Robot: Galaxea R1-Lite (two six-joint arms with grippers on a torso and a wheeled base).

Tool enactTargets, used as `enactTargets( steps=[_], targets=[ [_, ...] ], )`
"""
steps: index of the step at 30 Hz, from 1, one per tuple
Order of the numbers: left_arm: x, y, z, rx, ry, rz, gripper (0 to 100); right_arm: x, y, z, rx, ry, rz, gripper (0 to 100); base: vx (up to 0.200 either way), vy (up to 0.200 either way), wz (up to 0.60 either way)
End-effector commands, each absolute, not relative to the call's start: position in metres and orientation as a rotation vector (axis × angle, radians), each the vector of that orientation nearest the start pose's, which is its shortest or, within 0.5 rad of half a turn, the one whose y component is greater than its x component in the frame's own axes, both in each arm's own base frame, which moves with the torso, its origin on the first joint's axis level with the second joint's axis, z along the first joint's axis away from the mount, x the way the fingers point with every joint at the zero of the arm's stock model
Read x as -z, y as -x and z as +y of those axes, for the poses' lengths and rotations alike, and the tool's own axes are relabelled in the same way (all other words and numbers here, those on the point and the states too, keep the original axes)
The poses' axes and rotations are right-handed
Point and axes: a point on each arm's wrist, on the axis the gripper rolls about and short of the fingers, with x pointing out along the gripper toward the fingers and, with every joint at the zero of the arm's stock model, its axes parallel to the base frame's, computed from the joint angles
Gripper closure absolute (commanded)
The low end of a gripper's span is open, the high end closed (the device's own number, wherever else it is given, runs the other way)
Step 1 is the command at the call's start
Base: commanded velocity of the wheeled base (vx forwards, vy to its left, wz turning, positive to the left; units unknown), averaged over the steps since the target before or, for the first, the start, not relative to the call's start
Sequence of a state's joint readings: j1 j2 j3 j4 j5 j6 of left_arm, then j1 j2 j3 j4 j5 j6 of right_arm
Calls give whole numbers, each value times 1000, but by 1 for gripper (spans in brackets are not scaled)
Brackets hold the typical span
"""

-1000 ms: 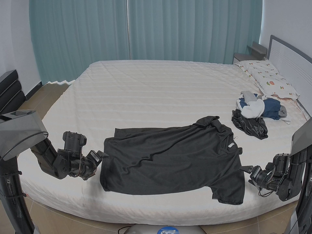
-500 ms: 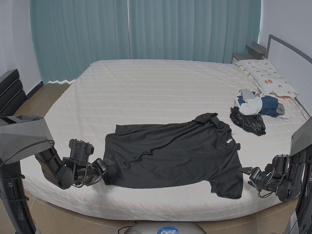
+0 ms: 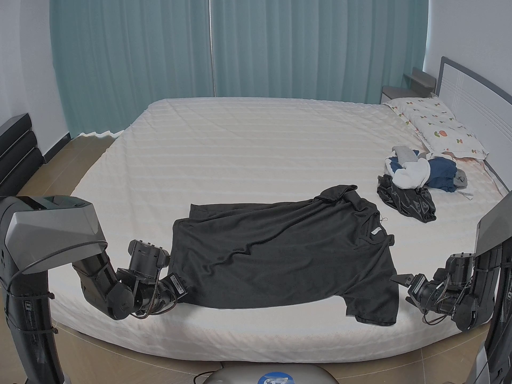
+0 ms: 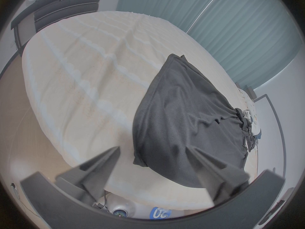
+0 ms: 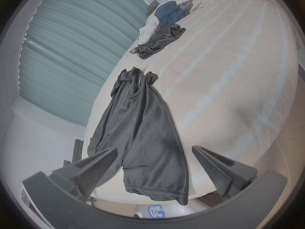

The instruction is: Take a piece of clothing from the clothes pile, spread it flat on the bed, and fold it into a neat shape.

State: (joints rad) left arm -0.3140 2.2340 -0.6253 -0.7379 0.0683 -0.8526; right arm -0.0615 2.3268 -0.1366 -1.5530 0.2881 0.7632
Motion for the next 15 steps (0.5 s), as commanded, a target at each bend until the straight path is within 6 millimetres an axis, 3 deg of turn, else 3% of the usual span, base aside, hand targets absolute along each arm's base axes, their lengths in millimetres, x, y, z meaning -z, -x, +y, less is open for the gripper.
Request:
enactTargets(
  steps=[1, 8, 15],
  targets=[
    [25, -303, -97, -174, 612, 896, 100, 28, -248, -5, 18, -838, 685, 0, 0, 0, 0],
    [34, -294, -91, -228, 514, 912, 100, 29, -247, -3, 13, -835, 694, 0, 0, 0, 0],
    [27, -290, -89, -237, 506, 898, 100, 30, -246, -3, 13, -832, 700, 0, 0, 0, 0]
  ],
)
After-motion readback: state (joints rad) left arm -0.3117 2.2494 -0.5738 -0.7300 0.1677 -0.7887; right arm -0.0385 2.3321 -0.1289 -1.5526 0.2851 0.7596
